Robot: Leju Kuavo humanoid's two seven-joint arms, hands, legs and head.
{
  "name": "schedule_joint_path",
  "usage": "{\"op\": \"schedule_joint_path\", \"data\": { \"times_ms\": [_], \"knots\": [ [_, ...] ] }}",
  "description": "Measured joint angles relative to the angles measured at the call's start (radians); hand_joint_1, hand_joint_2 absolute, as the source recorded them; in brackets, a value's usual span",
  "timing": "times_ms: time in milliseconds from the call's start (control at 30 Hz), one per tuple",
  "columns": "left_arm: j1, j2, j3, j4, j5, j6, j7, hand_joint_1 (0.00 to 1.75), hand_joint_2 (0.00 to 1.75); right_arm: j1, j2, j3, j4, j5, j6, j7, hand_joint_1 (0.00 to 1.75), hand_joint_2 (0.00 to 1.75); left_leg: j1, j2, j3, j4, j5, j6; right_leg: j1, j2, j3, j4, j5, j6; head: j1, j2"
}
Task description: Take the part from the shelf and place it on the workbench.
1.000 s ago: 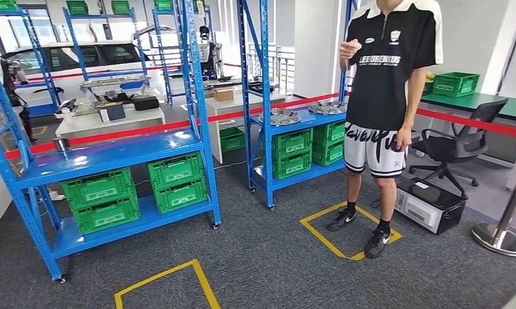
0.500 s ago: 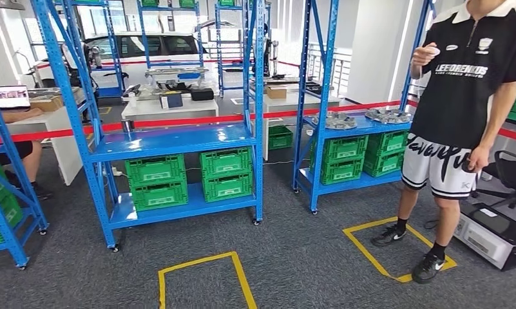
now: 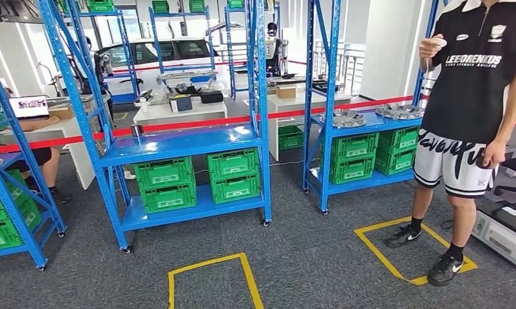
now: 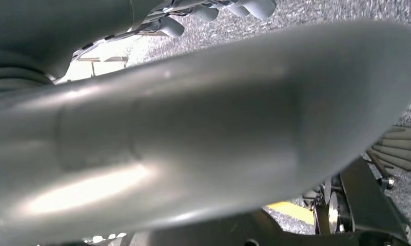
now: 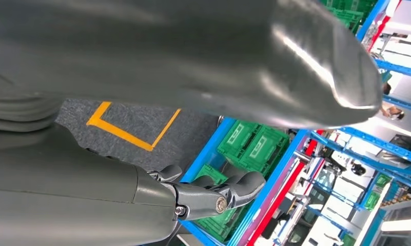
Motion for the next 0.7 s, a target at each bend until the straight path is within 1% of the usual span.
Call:
{"op": "schedule_joint_path", "data": {
  "times_ms": [67,100,133,167,233,267,300,333,367,400,433,467,500,533,567,600,633,667,700],
  "knots": [
    [0.0,0.0,0.0,0.0,-0.004,0.0,-0.002,0.0,0.0,0.0,0.0,-0.002,0.0,0.0,-0.002,0.001,0.0,0.0,0.001,0.0,0.005,-0.003,0.003,-0.015,-0.001,0.0,-0.001,0.0,0.0,-0.001,0.0,0.0],
    [0.0,0.001,0.0,0.0,-0.005,-0.001,-0.004,0.0,0.0,0.0,0.0,-0.003,0.0,0.0,-0.003,0.001,0.0,0.0,0.0,0.0,0.005,-0.002,0.003,-0.019,-0.002,0.0,-0.001,0.0,0.001,-0.001,0.0,0.0],
    [0.0,0.001,0.0,0.0,-0.006,-0.001,-0.005,0.0,0.0,0.0,0.0,-0.004,0.001,0.0,-0.004,0.002,0.0,0.0,0.0,0.0,0.004,-0.001,0.002,-0.02,-0.004,0.0,-0.001,-0.001,0.001,0.0,0.0,0.0],
    [0.0,0.002,0.0,0.0,-0.006,-0.001,-0.005,0.0,0.0,0.001,0.0,-0.005,0.001,0.0,-0.004,0.002,0.0,0.0,-0.002,0.0,0.002,0.0,0.0,-0.018,-0.006,0.0,0.0,-0.004,0.002,0.002,0.0,0.0],
    [-0.001,0.003,0.0,0.0,-0.007,-0.002,-0.006,0.0,0.0,0.001,0.0,-0.006,0.001,0.0,-0.005,0.002,0.0,0.0,-0.005,0.002,0.005,-0.014,0.0,-0.003,-0.007,-0.001,0.006,-0.002,0.019,0.009,0.0,0.0],
    [-0.002,0.004,0.0,0.0,-0.007,-0.002,-0.006,0.0,0.0,0.0,0.0,-0.006,0.001,0.0,-0.005,0.002,0.0,0.0,-0.003,0.003,0.017,-0.029,0.005,0.002,-0.006,-0.001,0.008,0.0,0.028,0.014,0.0,0.0],
    [-0.002,0.004,0.0,0.0,-0.007,-0.002,-0.007,0.0,0.0,-0.001,0.001,-0.006,0.001,0.001,-0.005,0.001,0.0,0.0,0.0,0.004,0.03,-0.045,0.012,0.005,-0.004,-0.003,0.009,0.007,0.032,0.018,-0.001,0.0],
    [-0.003,0.003,0.0,0.0,-0.006,-0.002,-0.007,0.0,0.0,-0.003,0.001,-0.007,0.001,0.001,-0.006,0.001,0.0,0.0,0.004,0.005,0.041,-0.056,0.018,0.005,-0.002,-0.004,0.003,0.02,0.021,0.021,-0.001,0.0],
    [-0.004,0.003,0.0,0.0,-0.006,-0.002,-0.008,0.0,0.0,-0.006,0.001,-0.007,0.002,0.001,-0.005,0.002,0.0,0.0,0.009,0.006,0.048,-0.064,0.022,0.004,-0.001,-0.006,-0.01,0.048,-0.004,0.024,-0.001,0.0],
    [-0.004,0.003,0.001,0.0,-0.005,-0.001,-0.008,0.0,0.0,-0.008,0.001,-0.007,0.002,0.001,-0.005,0.002,0.0,0.0,0.009,0.007,0.046,-0.065,0.023,0.004,-0.002,-0.007,-0.03,0.091,-0.035,0.027,0.0,0.0],
    [-0.004,0.003,0.001,0.0,-0.004,-0.001,-0.008,0.0,0.0,-0.009,0.0,-0.006,0.002,0.002,-0.005,0.002,0.0,0.0,0.011,0.008,0.043,-0.064,0.022,0.004,-0.005,-0.007,-0.058,0.144,-0.066,0.031,0.0,0.0],
    [-0.003,0.002,0.002,0.0,-0.003,0.0,-0.008,0.0,0.0,-0.008,0.0,-0.007,0.003,0.002,-0.005,0.002,0.0,0.0,0.012,0.009,0.04,-0.062,0.02,0.002,-0.008,-0.007,-0.083,0.189,-0.086,0.037,0.0,0.0],
    [-0.003,0.002,0.002,0.0,-0.003,0.001,-0.008,0.0,0.0,-0.008,-0.001,-0.007,0.005,0.002,-0.005,0.002,0.0,0.0,0.015,0.009,0.037,-0.058,0.018,-0.002,-0.012,-0.008,-0.096,0.211,-0.09,0.043,0.0,0.0],
    [-0.002,0.0,0.003,0.0,-0.002,0.002,-0.008,0.0,0.0,-0.007,-0.001,-0.007,0.006,0.003,-0.005,0.002,0.0,0.0,0.02,0.008,0.036,-0.052,0.015,-0.008,-0.016,-0.009,-0.091,0.197,-0.075,0.051,0.0,0.0],
    [-0.002,-0.001,0.004,0.0,-0.002,0.003,-0.008,0.0,0.0,-0.007,-0.002,-0.007,0.008,0.003,-0.005,0.002,0.0,0.0,0.026,0.007,0.034,-0.043,0.01,-0.017,-0.022,-0.009,-0.069,0.15,-0.045,0.059,0.0,0.0],
    [-0.001,-0.002,0.006,0.0,-0.002,0.003,-0.008,0.0,0.0,-0.008,-0.002,-0.007,0.009,0.004,-0.005,0.003,0.0,0.0,0.031,0.006,0.032,-0.031,0.003,-0.027,-0.026,-0.005,-0.04,0.094,-0.02,0.068,0.0,0.0],
    [-0.002,0.0,0.007,-0.001,-0.002,0.003,-0.008,0.0,0.0,-0.008,-0.003,-0.007,0.012,0.006,-0.007,0.004,0.0,0.0,0.035,0.004,0.029,-0.017,-0.004,-0.039,-0.029,0.0,-0.021,0.046,-0.013,0.071,0.0,0.0],
    [-0.002,0.001,0.008,-0.001,-0.002,0.005,-0.009,0.0,0.0,-0.008,-0.003,-0.007,0.016,0.009,-0.009,0.009,0.0,0.0,0.036,0.003,0.022,-0.006,-0.012,-0.05,-0.029,0.003,-0.011,0.021,-0.018,0.067,-0.002,0.0],
    [-0.002,0.002,0.008,-0.002,-0.002,0.006,-0.009,0.0,0.0,-0.008,-0.004,-0.007,0.02,0.012,-0.014,0.015,0.0,0.0,0.036,0.001,0.019,0.003,-0.02,-0.06,-0.027,0.006,-0.012,0.018,-0.029,0.057,-0.004,0.0]
  ]
}}
